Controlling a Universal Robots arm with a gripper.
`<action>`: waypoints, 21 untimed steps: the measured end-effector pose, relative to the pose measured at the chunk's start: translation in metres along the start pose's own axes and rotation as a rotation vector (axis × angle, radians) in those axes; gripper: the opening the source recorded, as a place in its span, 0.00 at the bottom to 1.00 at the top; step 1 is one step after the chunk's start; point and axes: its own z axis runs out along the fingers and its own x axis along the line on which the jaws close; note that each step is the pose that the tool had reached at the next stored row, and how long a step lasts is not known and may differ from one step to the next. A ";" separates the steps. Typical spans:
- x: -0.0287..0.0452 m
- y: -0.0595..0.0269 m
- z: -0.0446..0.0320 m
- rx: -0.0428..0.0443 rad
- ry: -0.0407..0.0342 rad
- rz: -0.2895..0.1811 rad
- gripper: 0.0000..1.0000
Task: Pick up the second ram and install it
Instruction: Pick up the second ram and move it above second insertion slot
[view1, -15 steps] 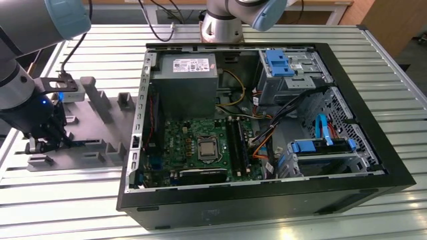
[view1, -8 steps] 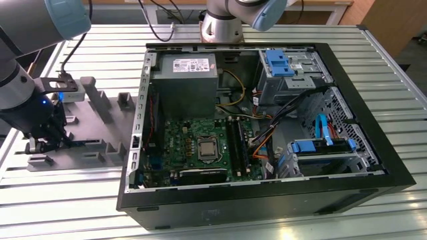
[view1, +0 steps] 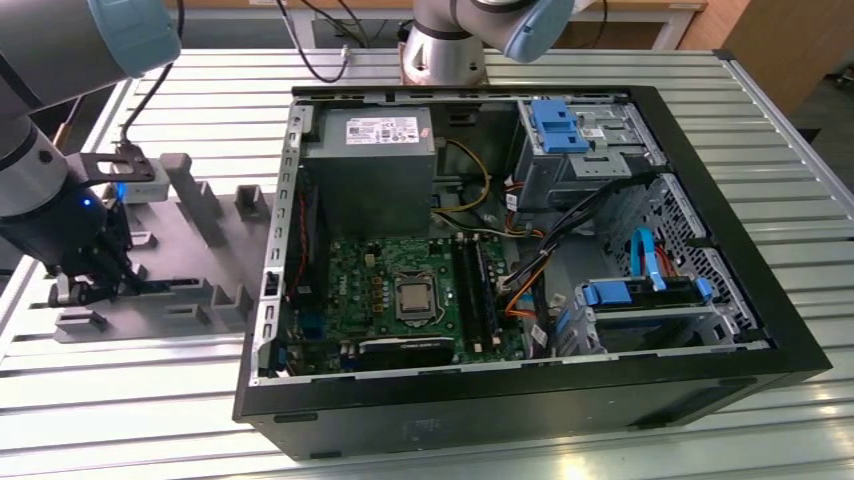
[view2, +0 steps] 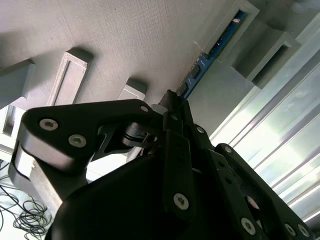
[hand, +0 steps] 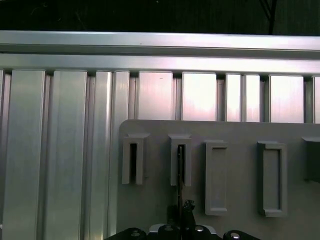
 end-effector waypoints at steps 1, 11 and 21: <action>0.0000 0.0000 -0.0019 -0.0001 0.0000 0.000 0.14; -0.0005 0.0000 -0.0195 0.0001 0.0000 0.000 0.14; -0.0005 0.0001 -0.0221 -0.0002 0.0003 0.000 0.14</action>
